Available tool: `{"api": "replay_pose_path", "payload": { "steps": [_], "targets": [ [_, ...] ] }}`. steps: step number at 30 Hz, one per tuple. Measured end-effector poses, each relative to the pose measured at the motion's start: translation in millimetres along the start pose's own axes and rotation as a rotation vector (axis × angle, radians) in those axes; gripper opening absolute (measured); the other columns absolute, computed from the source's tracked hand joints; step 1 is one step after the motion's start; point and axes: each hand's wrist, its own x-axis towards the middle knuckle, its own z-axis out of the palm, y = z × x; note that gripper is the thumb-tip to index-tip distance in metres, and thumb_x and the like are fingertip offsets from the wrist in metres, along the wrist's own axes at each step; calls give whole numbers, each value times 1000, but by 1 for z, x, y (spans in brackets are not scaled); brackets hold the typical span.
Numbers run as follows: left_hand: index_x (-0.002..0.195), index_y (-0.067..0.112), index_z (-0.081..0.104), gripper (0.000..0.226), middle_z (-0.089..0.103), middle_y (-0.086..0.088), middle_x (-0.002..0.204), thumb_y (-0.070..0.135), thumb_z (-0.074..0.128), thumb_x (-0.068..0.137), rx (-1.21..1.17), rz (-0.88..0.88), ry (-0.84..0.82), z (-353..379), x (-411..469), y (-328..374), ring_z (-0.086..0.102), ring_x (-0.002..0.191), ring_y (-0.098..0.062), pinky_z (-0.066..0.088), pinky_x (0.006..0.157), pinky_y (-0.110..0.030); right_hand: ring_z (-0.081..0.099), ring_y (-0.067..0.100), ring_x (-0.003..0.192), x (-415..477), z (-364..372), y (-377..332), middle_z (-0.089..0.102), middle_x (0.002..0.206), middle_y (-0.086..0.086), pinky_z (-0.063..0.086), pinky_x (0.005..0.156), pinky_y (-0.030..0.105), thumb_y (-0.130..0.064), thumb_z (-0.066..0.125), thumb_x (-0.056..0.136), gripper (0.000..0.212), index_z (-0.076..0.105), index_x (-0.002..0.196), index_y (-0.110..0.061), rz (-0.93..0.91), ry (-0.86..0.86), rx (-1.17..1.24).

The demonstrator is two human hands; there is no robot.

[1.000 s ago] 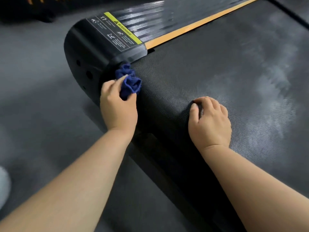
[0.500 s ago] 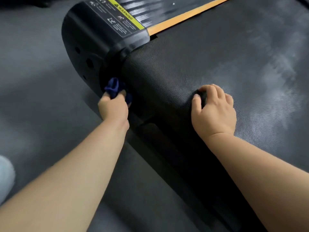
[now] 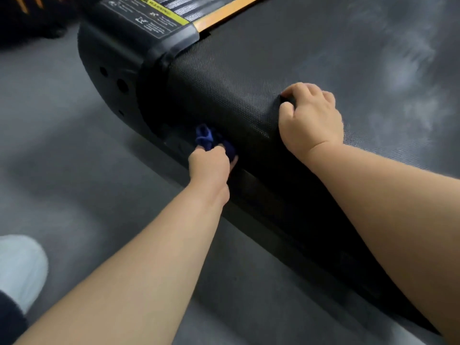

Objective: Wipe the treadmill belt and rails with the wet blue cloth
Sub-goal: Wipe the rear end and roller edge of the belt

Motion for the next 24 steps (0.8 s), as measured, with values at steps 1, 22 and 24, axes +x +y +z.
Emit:
{"api": "replay_pose_path", "payload": {
  "steps": [1, 22, 24],
  "targets": [
    [107, 24, 58, 26, 60, 4, 97, 4, 50, 92, 62, 24, 10, 1, -6, -6, 59, 92, -19, 55, 85, -39, 36, 20, 123, -3, -1, 2, 50, 129, -9, 29, 87, 31, -25, 36, 91, 31, 55, 114, -25, -11, -8, 33],
    [103, 11, 63, 15, 68, -8, 101, 4, 56, 93, 108, -321, -268, 19, -119, -95, 68, 85, -17, 59, 73, -35, 38, 24, 115, -85, -35, 95, 54, 120, 2, 28, 92, 24, -14, 41, 89, 29, 62, 110, -15, 155, 200, -20],
    [98, 13, 64, 15, 71, -1, 89, 2, 56, 92, 31, -164, -198, 9, -116, -81, 69, 78, -12, 59, 68, -31, 39, 22, 115, -83, -39, 96, 55, 120, -1, 25, 86, 19, -12, 40, 90, 31, 63, 110, -18, 175, 169, 29]
  ]
}}
